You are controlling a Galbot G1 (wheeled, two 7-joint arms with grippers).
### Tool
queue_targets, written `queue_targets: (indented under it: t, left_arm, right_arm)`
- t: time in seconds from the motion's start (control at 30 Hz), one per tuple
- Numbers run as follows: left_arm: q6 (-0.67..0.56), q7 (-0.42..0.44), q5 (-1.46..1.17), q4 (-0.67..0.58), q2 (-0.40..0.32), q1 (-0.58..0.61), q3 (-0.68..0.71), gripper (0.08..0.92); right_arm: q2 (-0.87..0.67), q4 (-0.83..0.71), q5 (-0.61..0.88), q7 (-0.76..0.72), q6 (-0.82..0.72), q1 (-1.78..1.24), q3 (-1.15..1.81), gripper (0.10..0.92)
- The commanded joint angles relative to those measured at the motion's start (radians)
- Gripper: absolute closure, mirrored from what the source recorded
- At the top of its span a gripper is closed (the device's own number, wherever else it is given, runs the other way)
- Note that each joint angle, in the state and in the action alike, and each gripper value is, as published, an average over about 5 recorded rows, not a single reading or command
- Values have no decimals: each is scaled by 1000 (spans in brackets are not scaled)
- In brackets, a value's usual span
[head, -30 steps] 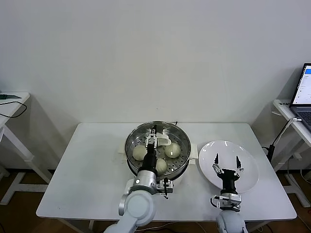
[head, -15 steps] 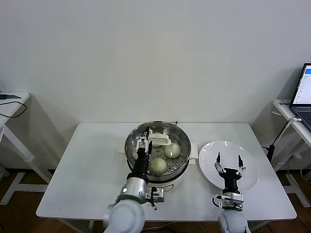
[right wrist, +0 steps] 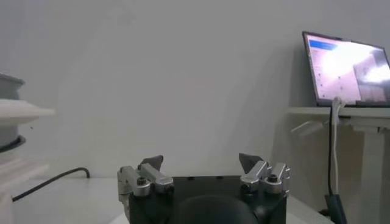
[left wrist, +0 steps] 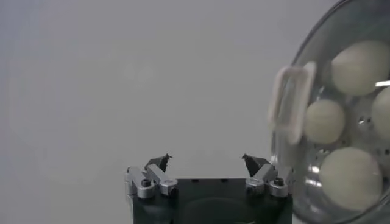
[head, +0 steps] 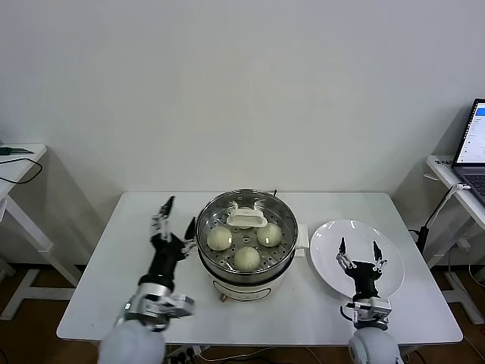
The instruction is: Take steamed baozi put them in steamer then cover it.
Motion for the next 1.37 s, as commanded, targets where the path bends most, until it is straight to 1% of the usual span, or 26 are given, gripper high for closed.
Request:
queue_targets:
  t: [0.03,0.13,0.23,0.6,1.37]
  left_arm:
    - [-361,-38,-914,220,-14,89,-338,177]
    - [-381,-4,-930,236,-19,94,-330,177]
    - [-382,5,-935,239,-22,94,-321,177]
    - [-362,9,-936,236,-17,95,-303,177]
    - [-359,21,-927,236,-22,114,-296,177]
  right_arm:
    - [-52,133,137,-49,-60,-78,6,203]
    - [-50,136,129,-41,-59,-91,6,203]
    - [-44,135,116,-31,-59,-98,3,203]
    - [-33,131,101,-36,-59,-109,1,203]
    - [-26,137,80,-39,-51,-125,3,203]
